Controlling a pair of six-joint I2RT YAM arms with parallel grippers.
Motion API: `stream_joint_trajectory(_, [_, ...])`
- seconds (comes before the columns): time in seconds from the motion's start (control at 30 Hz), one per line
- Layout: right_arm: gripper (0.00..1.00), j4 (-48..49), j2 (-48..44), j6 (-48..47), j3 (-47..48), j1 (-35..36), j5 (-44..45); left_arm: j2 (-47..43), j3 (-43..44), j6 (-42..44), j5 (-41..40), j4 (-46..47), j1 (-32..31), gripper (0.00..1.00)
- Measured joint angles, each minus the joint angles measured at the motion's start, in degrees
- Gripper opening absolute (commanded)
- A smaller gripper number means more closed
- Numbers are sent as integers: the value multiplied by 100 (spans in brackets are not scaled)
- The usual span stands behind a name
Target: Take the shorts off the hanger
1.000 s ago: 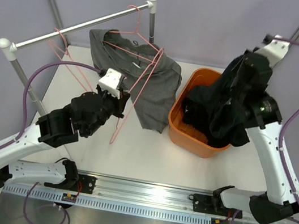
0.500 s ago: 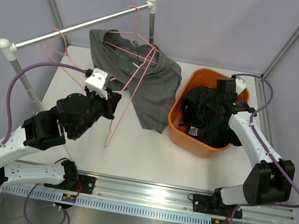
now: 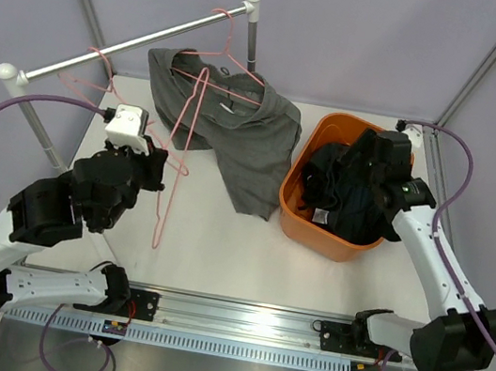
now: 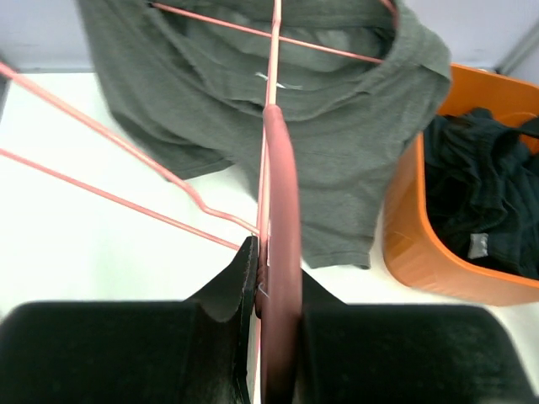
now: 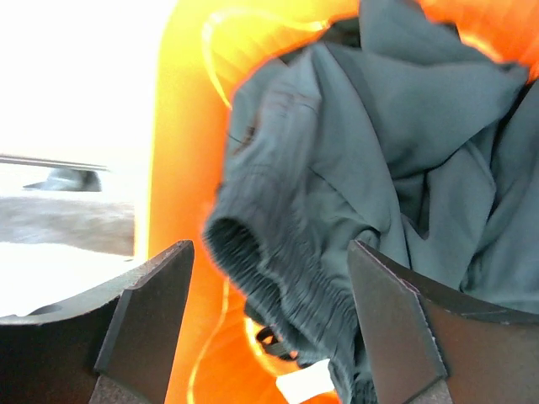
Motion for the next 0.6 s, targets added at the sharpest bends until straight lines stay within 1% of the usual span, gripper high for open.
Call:
stream_joint_trajectory(0.13, [83,0,-398,0,0,0,-39,122,542,-433,-363,-789,0,0])
stream_joint_trajectory(0.23, [83,0,-533,0,0,0,-92,153,846,-717,-531,-1165,0,0])
stream_joint_trajectory(0.4, [83,-4,-599,-4,0,0,-256,24,824,-981,-490,-1578,4,0])
stream_joint_trajectory(0.6, [83,-74,-662,-20,0,-2,-341,46,824,-1064,-223,-1696,7,0])
